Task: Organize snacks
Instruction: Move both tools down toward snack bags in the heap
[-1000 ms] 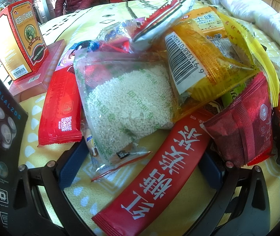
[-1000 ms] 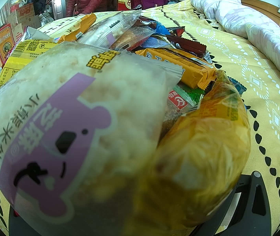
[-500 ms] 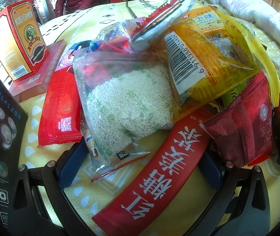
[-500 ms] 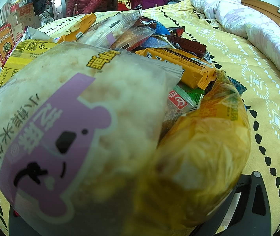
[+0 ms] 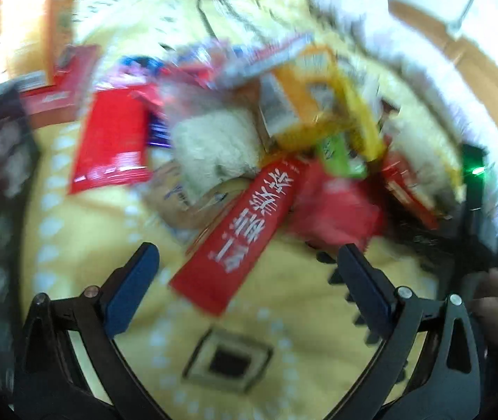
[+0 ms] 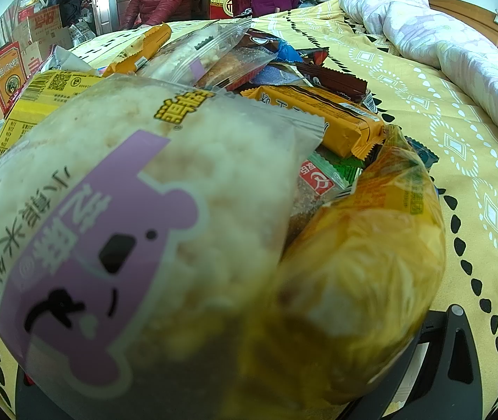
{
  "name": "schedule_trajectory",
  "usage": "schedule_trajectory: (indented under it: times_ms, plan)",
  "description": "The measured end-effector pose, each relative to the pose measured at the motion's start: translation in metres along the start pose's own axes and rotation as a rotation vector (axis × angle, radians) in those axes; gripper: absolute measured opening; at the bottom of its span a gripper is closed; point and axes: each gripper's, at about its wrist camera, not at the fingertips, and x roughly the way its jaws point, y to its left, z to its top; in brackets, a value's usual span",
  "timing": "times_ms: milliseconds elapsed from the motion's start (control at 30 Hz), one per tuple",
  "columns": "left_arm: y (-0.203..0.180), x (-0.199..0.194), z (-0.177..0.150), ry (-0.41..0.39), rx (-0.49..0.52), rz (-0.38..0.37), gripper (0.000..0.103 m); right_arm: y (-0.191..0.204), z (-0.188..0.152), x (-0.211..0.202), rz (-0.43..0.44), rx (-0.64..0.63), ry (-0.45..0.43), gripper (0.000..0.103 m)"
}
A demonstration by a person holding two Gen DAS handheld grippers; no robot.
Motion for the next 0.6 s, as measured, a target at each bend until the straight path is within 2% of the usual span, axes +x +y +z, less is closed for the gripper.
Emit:
schedule_trajectory:
  times_ms: [200, 300, 367, 433, 500, 533, 600]
  plan:
    - [-0.003, -0.022, 0.002, -0.024, -0.025, -0.023, 0.102, -0.001, 0.001, 0.0, 0.001, -0.002, 0.001, 0.103]
    - [-0.004, -0.016, 0.004, -0.021, -0.039, -0.003, 0.102, 0.006, 0.008, 0.008, -0.041, -0.052, 0.028, 0.103]
    - [-0.007, -0.017, 0.002, -0.033, -0.044, 0.016, 0.102, 0.002, 0.018, 0.011, 0.003, -0.054, 0.085, 0.103]
    - [-0.004, -0.03, -0.002, -0.063, -0.05, 0.013, 0.102, 0.009, 0.023, -0.008, 0.101, -0.068, 0.109, 0.099]
    - [-0.005, -0.036, -0.003, -0.082, -0.036, 0.019, 0.103, 0.038, 0.013, -0.046, 0.172, -0.249, 0.016, 0.098]
    - [-0.005, -0.039, -0.003, -0.081, -0.04, 0.011, 0.103, 0.045, 0.002, -0.061, 0.181, -0.333, -0.018, 0.098]
    - [-0.002, -0.045, -0.005, -0.087, -0.054, 0.001, 0.103, 0.023, -0.01, -0.07, 0.24, -0.233, 0.019, 0.098]
